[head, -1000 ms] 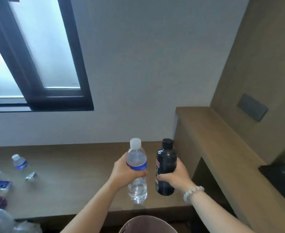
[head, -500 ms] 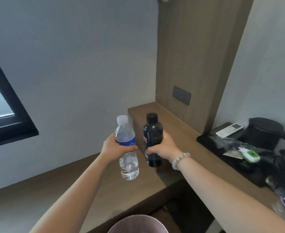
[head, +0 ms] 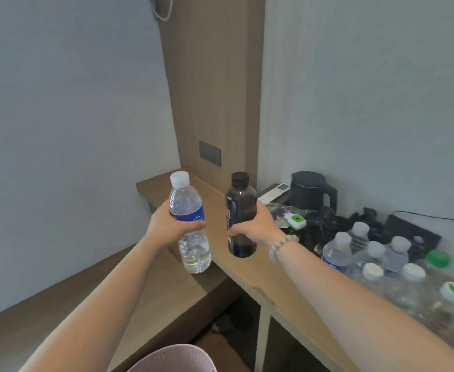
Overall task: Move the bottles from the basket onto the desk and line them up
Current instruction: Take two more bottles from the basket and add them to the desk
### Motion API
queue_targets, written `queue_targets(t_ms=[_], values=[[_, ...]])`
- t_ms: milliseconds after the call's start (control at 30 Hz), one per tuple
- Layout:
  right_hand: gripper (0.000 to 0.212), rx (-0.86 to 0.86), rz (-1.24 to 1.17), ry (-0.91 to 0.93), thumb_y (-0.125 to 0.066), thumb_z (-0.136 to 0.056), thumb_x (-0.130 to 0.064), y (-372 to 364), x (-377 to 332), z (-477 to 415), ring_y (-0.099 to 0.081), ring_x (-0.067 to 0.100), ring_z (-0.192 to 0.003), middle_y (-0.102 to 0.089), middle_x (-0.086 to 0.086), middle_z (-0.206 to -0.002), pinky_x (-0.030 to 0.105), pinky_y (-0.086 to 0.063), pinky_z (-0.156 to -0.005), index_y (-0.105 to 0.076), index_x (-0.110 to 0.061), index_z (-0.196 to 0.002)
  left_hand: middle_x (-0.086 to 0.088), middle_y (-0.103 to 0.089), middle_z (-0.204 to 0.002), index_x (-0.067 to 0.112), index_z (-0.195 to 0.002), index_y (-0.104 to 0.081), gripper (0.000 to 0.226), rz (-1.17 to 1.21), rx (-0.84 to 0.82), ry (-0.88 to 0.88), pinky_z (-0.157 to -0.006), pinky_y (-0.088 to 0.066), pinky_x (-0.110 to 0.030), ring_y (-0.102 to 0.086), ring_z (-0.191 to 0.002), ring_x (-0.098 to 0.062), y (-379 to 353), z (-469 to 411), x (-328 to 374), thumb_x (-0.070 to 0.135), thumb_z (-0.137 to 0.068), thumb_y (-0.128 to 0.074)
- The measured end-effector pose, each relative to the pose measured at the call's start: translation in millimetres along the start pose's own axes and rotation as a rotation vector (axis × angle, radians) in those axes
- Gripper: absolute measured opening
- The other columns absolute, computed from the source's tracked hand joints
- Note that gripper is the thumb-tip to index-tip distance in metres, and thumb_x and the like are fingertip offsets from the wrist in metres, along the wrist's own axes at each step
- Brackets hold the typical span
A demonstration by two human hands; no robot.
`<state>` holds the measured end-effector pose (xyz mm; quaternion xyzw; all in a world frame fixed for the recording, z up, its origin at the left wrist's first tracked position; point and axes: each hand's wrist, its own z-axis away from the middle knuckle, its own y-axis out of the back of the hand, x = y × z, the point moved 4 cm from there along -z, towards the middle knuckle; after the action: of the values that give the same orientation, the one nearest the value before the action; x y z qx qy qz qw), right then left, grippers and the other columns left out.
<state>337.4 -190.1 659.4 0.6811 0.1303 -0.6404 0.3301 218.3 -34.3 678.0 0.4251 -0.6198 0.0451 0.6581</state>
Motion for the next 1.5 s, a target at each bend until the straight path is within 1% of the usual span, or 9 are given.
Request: queue_targets(t_ms=[233,367,500,667,1000,1133,1300,1400,1500], values=[[0.079,0.023,-0.021,0.012,-0.083,-0.063,-0.012,90.0,26.8,50.5,-0.050,0.024,-0.119,-0.053,0.001,-0.127,0.044,-0.043,-0.101,-0.042,-0.023,-0.129,0.002,-0.062,-0.106,0.022,-0.117,-0.050,0.063,0.029,-0.003,0.000,-0.090,-0.052,-0.038,-0.061,-0.098,-0.017,-86.0,42.9,48.9,0.028,-0.064,-0.084],[0.073,0.021,-0.051,0.025,-0.083,-0.064,-0.009,140.6,41.6,83.1,-0.052,0.022,-0.115,-0.056,0.001,-0.121,0.040,-0.044,-0.098,-0.044,-0.021,-0.123,0.003,-0.062,-0.105,0.022,-0.116,-0.050,0.060,0.040,-0.018,0.012,-0.090,-0.051,-0.037,-0.060,-0.097,-0.016,-137.4,76.7,76.4,0.025,-0.066,-0.083],[0.073,0.013,-0.042,0.018,-0.084,-0.064,-0.009,179.7,58.3,108.6,-0.051,0.023,-0.118,-0.055,0.003,-0.125,0.044,-0.042,-0.102,-0.043,-0.021,-0.123,0.004,-0.062,-0.105,0.024,-0.115,-0.049,0.060,0.057,-0.038,0.041,-0.088,-0.050,-0.034,-0.060,-0.097,-0.014,-180.0,109.8,94.8,0.025,-0.066,-0.083],[0.074,0.016,-0.047,0.005,-0.084,-0.062,-0.008,214.6,78.2,134.5,-0.053,0.023,-0.116,-0.058,0.004,-0.123,0.044,-0.045,-0.101,-0.046,-0.015,-0.126,0.011,-0.060,-0.097,0.027,-0.109,-0.049,0.054,0.087,-0.056,0.066,-0.075,-0.046,-0.021,-0.058,-0.090,-0.007,-217.1,148.0,110.0,0.020,-0.067,-0.083],[0.077,0.107,-0.088,-0.092,-0.085,-0.057,-0.007,247.7,129.6,181.4,-0.054,0.024,-0.113,-0.058,0.004,-0.119,0.046,-0.045,-0.100,-0.046,-0.018,-0.122,0.018,-0.060,-0.093,0.040,-0.089,-0.048,0.049,0.047,-0.124,0.094,-0.091,-0.048,-0.033,-0.058,-0.089,-0.005,-258.6,169.3,114.0,0.019,-0.064,-0.085],[0.076,0.132,-0.101,-0.153,-0.085,-0.056,-0.006,248.4,156.5,190.8,-0.052,0.024,-0.116,-0.057,0.002,-0.121,0.044,-0.043,-0.102,-0.047,-0.022,-0.119,0.011,-0.060,-0.099,0.032,-0.102,-0.049,0.053,0.022,-0.147,0.098,-0.095,-0.047,-0.037,-0.058,-0.096,-0.014,-268.6,167.8,111.7,0.020,-0.064,-0.085],[0.064,0.128,0.021,-0.121,-0.083,-0.063,-0.007,243.1,178.3,203.2,-0.046,0.012,-0.111,-0.053,-0.006,-0.115,0.026,-0.037,-0.090,-0.043,-0.027,-0.108,0.008,-0.059,-0.100,0.027,-0.110,-0.048,0.059,-0.025,-0.192,0.076,-0.087,-0.046,-0.029,-0.057,-0.093,-0.012,-277.6,159.5,107.3,0.018,-0.064,-0.084],[0.065,0.153,0.151,-0.092,-0.086,-0.059,-0.020,235.7,188.7,205.8,-0.048,0.010,-0.112,-0.056,-0.006,-0.116,0.029,-0.042,-0.095,-0.048,-0.027,-0.111,0.013,-0.058,-0.090,0.026,-0.103,-0.049,0.056,-0.090,-0.184,0.029,-0.076,-0.046,-0.022,-0.057,-0.085,-0.009,-280.7,150.5,101.7,0.017,-0.062,-0.086],[0.069,0.170,0.321,-0.103,-0.084,-0.058,-0.032,231.5,195.8,204.4,-0.047,0.017,-0.116,-0.054,-0.004,-0.118,0.034,-0.044,-0.097,-0.049,-0.027,-0.118,0.007,-0.060,-0.095,0.026,-0.102,-0.050,0.055,-0.098,-0.121,0.081,-0.081,-0.048,-0.031,-0.058,-0.091,-0.016,-280.9,138.7,90.8,0.021,-0.060,-0.087]])
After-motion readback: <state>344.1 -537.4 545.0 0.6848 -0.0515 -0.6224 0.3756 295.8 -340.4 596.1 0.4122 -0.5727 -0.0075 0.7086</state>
